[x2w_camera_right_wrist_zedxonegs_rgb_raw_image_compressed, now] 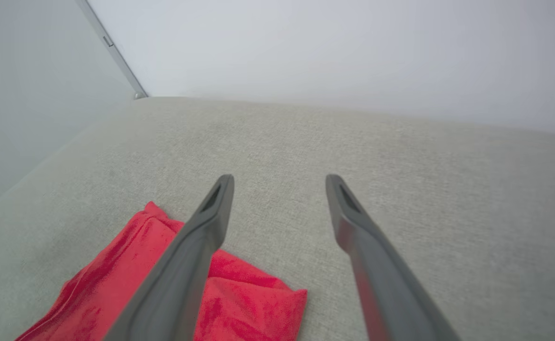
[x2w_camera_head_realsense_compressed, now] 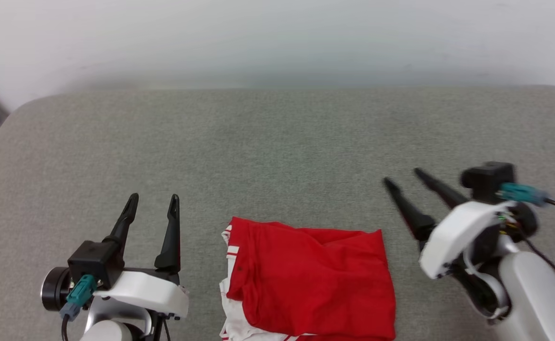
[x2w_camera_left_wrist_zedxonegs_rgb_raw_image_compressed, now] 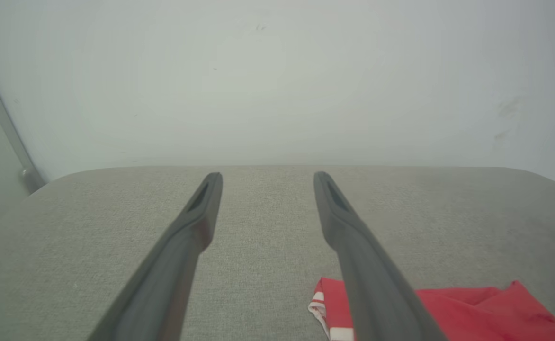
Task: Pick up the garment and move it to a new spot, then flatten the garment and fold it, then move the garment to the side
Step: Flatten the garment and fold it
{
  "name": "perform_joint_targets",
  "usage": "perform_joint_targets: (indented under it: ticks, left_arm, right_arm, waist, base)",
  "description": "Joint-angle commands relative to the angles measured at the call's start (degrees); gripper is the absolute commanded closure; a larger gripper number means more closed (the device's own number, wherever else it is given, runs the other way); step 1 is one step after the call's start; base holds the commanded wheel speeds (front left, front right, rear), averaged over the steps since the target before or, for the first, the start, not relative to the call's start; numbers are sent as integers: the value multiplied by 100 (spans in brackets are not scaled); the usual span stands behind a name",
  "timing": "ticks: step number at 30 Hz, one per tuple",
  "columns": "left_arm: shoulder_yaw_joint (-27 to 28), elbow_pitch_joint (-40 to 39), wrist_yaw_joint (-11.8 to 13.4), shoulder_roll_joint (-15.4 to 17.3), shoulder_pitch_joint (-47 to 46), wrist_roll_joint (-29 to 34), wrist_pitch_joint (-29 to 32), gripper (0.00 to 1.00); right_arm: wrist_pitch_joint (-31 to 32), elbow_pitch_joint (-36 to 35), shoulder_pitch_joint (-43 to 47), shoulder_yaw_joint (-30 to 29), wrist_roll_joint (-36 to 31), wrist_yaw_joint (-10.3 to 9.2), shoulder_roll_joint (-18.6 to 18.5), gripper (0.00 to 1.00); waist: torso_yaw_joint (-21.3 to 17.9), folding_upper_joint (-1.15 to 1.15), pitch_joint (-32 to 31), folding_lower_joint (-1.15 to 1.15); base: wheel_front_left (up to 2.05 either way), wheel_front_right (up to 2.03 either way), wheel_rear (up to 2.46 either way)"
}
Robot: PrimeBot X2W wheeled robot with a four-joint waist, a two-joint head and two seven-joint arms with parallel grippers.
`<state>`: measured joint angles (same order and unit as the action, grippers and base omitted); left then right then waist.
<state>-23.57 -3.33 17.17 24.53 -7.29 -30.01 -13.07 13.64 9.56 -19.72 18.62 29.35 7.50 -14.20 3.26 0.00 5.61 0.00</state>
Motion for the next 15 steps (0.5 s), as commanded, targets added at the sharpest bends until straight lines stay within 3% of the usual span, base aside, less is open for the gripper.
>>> perform_joint_targets:
  ticks: [1, 9, 15]
  left_arm:
    - [31, -1, 28, 1, 58, -20, -42, 0]
    - [181, 5, 173, 29, 301, 20, -125, 0]
    - [278, -45, 309, 151, 532, 90, -138, 0]
  right_arm:
    - [-146, -59, 131, -194, -137, -1, 32, 0]
    - [-1073, -815, 954, -1787, -1335, -2, 351, 0]
    - [-1176, -1370, 1602, -2030, -1672, -2, 617, 0]
  waist:
    - [-109, 0, -95, 0]
    - [-384, 0, -357, 0]
    - [-511, 0, -612, 0]
  base:
    - [0, 0, 0]
    - [0, 0, 0]
    - [0, 0, 0]
